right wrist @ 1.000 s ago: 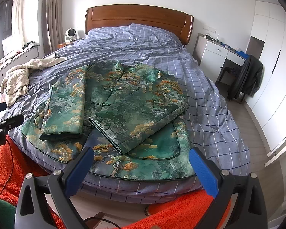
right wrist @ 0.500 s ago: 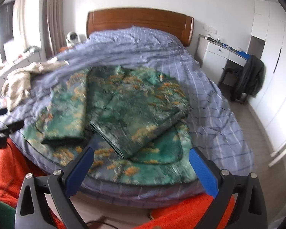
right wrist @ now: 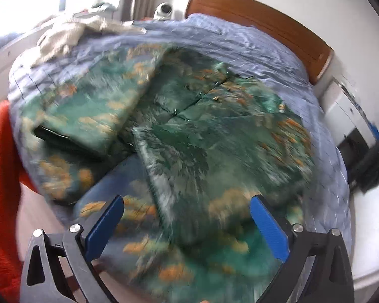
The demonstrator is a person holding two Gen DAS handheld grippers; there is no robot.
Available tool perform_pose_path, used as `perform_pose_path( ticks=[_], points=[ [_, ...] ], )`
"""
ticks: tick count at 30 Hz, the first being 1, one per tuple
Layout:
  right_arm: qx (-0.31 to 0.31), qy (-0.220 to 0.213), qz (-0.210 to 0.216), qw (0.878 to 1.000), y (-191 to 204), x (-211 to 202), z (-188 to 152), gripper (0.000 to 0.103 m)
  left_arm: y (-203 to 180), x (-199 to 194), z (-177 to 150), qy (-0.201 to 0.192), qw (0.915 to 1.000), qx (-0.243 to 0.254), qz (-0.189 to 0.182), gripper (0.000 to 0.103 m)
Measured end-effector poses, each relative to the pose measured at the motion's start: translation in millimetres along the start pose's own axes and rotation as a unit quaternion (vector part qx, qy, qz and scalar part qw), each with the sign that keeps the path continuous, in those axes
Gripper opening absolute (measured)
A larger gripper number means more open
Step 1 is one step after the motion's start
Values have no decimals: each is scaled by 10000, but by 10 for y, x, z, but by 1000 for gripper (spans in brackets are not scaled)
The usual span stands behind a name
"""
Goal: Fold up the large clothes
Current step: 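Grasp the folded jacket panel with the right tool and lift it open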
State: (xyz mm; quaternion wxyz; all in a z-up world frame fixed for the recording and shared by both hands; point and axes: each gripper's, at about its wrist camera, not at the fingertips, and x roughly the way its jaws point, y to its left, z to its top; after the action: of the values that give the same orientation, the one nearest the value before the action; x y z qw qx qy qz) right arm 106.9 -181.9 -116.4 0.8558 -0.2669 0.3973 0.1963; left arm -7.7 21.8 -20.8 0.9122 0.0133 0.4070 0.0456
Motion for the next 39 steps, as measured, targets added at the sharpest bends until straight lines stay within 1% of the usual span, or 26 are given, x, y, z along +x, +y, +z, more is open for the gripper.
perform_pose_path(
  ticks=[1,2,3,4,5,6,8,10,12,14,17,19,20,21,23,24,25,26,28,29,31,33,34,35,36,39],
  points=[
    [-77,39,-7,10000,-14,141,19,101,3,-5,-12,8,10000,-10,27,103],
    [-124,123,-34,9998,-24,289,32,96,10,-2,-22,18,10000,-24,55,103],
    [-108,258,-39,9996,-37,431,40,75,25,2,-36,33,9999,-38,98,103],
    [8,365,90,9993,-76,514,42,61,42,9,-52,51,9999,-50,151,103],
    [166,391,152,9990,-130,517,47,35,56,16,-69,77,9997,-61,207,103],
    [387,310,158,9986,-192,448,65,19,70,33,-85,112,9996,-77,253,103],
    [699,64,131,9975,-318,212,98,18,114,97,-117,221,9992,-119,299,103],
    [1054,-296,30,9940,-550,-155,127,17,135,168,-128,301,9990,-117,324,103],
    [1442,-671,-244,9870,-914,-564,118,17,137,215,-122,299,9989,-59,357,103],
    [1796,-930,-639,9773,-1303,-909,65,17,112,239,-99,228,9990,56,391,103],
    [2326,-1141,-1514,9539,-2021,-1354,-159,17,64,251,-63,78,9985,317,443,103],
    [2600,-1057,-1975,9393,-2402,-1468,-313,18,32,263,-46,-38,9974,504,523,103],
    [2743,-921,-2289,9295,-2662,-1482,-448,24,34,285,-27,-63,9970,562,533,103],
    [2781,-713,-2603,9218,-2846,-1445,-560,37,27,310,-21,-74,9964,652,529,103],
    [2757,-211,-3252,9043,-3095,-1316,-780,50,45,368,6,-59,9956,802,472,103],
    [2752,156,-3657,8890,-3211,-1214,-949,50,53,411,2,-40,9952,894,398,103],
    [2814,362,-3828,8792,-3243,-1159,-1067,50,64,446,4,-3,9947,978,323,103],
    [2973,483,-3791,8749,-3223,-1125,-1192,50,71,495,-3,71,9937,1094,218,103],
    [3243,397,-3416,8812,-3067,-1118,-1337,50,38,591,-23,247,9891,1453,-62,103],
    [3357,331,-3156,8869,-2892,-1103,-1396,52,-12,623,-38,278,9853,1675,-209,103],
    [3448,239,-2804,8955,-2597,-1076,-1463,55,-202,693,-100,216,9699,2379,-472,103],
    [3544,132,-2357,9048,-2248,-1010,-1451,55,-413,776,-152,88,9510,3036,-587,103],
    [3592,100,-2175,9075,-2106,-979,-1430,55,-491,829,-164,74,9439,3236,-658,103],
    [3632,63,-1984,9103,-1954,-948,-1411,55,-564,909,-166,97,9371,3404,-762,103],
    [3655,23,-1805,9131,-1773,-951,-1399,55,-601,979,-156,126,9337,3479,-834,103],
    [3586,-40,-1410,9228,-1388,-875,-1274,55,-654,1254,-109,327,9276,3558,-1087,103]
  ],
)
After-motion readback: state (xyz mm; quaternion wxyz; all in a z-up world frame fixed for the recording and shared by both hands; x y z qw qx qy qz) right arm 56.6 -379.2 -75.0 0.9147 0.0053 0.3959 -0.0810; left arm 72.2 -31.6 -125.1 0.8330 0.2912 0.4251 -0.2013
